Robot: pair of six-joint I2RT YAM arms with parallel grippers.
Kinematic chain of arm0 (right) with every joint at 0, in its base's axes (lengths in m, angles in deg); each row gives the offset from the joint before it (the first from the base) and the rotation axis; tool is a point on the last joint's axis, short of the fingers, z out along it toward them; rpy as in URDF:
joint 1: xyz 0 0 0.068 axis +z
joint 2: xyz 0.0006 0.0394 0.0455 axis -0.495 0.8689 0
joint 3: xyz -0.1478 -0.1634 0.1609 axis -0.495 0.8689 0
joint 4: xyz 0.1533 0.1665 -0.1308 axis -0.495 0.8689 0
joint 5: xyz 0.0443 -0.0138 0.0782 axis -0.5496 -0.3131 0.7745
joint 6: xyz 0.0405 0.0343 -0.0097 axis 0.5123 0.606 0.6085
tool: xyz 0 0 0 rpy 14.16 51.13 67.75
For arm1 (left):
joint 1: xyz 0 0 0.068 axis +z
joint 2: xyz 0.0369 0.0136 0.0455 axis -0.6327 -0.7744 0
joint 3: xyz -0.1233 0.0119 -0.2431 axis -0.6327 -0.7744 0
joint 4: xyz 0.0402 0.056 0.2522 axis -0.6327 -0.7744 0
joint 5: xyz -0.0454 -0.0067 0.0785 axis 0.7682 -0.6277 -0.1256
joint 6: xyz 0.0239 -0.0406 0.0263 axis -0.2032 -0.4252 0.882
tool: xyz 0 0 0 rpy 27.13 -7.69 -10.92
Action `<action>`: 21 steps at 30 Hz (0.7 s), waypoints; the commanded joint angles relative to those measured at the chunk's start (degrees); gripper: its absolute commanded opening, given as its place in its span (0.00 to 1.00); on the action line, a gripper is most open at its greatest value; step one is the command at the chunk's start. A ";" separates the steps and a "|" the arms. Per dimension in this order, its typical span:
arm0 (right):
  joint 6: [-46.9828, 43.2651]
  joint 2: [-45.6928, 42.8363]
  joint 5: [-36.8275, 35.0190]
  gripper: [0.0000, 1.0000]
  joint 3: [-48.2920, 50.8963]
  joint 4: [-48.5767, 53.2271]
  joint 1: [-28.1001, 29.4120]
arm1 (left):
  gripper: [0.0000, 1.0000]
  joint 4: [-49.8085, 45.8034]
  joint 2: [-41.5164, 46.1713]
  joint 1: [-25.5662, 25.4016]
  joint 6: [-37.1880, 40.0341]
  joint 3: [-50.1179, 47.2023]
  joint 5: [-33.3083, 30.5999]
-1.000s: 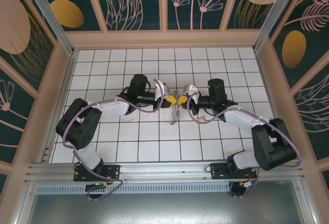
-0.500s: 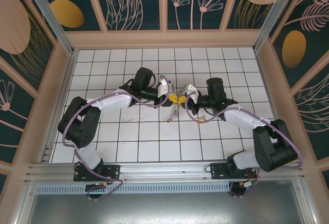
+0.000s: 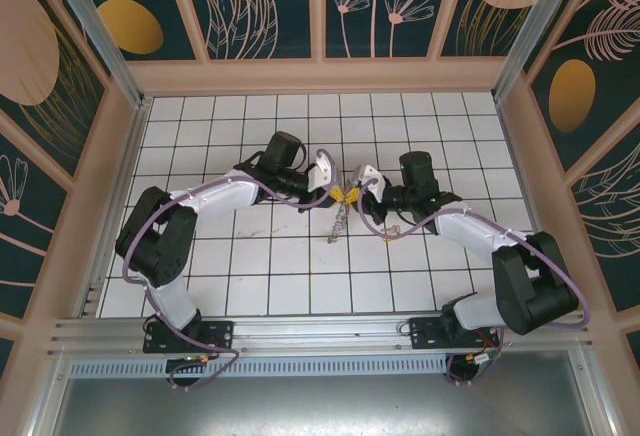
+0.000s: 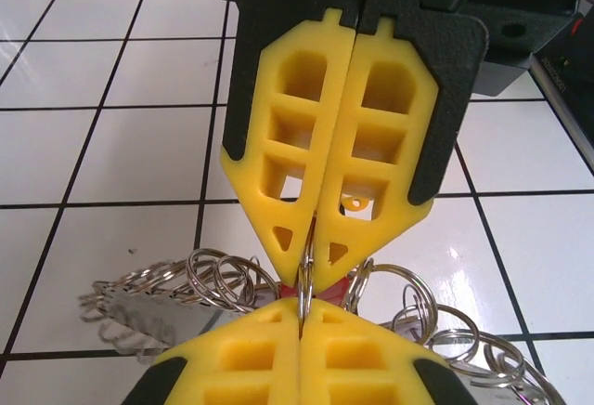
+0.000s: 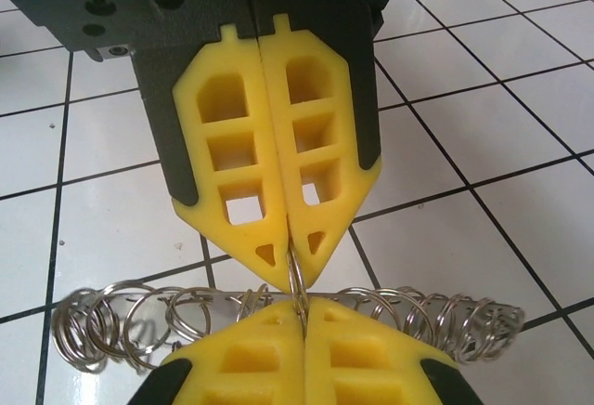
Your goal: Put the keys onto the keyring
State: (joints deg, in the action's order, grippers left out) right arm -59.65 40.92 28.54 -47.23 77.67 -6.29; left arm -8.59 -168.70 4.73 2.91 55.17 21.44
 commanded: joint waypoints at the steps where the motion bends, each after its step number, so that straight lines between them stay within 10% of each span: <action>1: -1.27 -1.91 0.65 0.06 -0.93 -2.55 0.71 | 0.00 5.16 0.68 -0.38 -2.80 -1.65 1.62; 11: 4.38 -1.01 4.02 0.16 5.81 -14.18 -1.13 | 0.00 31.23 3.14 -0.38 -16.84 -10.89 9.09; 21: 6.39 -0.65 6.20 0.09 6.33 -17.43 -2.25 | 0.00 36.81 3.02 -0.37 -21.00 -12.46 10.78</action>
State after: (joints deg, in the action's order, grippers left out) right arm -54.47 40.27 33.11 -41.55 63.79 -8.26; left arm 22.93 -167.46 5.01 -16.68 42.32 26.55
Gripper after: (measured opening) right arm 0.105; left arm 0.048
